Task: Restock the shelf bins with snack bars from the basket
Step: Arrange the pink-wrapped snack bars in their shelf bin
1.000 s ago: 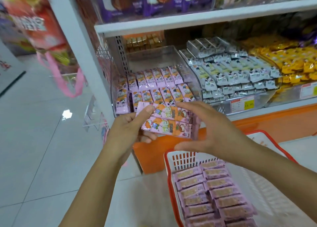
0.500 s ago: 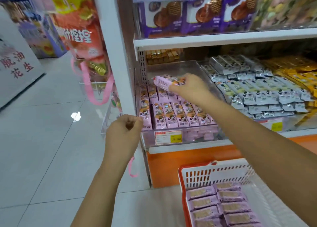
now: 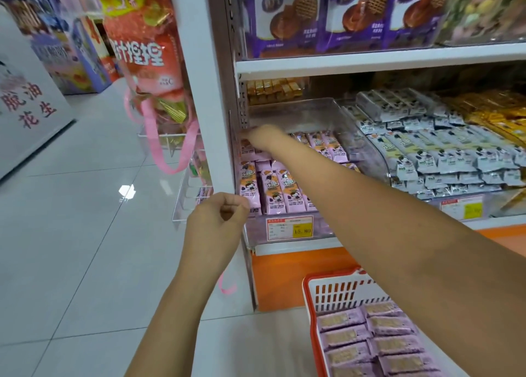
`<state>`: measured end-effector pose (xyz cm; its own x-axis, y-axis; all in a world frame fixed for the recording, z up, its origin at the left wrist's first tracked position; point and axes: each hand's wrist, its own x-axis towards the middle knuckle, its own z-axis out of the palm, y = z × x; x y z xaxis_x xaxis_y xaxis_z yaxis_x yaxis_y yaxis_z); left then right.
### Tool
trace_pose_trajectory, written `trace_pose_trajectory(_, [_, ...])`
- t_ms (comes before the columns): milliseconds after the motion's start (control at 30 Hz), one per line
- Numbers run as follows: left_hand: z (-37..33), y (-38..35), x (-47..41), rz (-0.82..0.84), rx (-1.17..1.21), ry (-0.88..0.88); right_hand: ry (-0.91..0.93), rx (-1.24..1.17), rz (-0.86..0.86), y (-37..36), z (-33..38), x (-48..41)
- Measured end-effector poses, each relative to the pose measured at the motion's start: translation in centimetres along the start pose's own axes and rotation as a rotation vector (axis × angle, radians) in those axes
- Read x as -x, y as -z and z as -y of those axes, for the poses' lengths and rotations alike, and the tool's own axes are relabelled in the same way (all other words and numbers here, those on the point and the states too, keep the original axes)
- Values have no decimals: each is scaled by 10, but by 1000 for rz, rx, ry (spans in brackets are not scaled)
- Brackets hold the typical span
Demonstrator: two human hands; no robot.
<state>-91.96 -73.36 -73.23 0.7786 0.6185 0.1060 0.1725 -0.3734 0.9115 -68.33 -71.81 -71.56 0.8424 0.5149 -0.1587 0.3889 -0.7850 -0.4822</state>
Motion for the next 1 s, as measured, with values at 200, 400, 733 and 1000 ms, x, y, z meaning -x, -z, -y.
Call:
trace_pose_trajectory(200, [-1,0,6,-8,-53,-57,25,-233,-21,16,-14,52])
trace_pose_trajectory(400, [0,-21,24,132,-127,-157,399,-402,-298,21,-74,141])
trace_pose_trajectory(733, [39,-114,79,896,-797,-284,295,-105,163,-64,-247,270])
trace_pose_trajectory(1000, [71,-151,113,1251,-1029,-167,286,387,727,-185,-360,306])
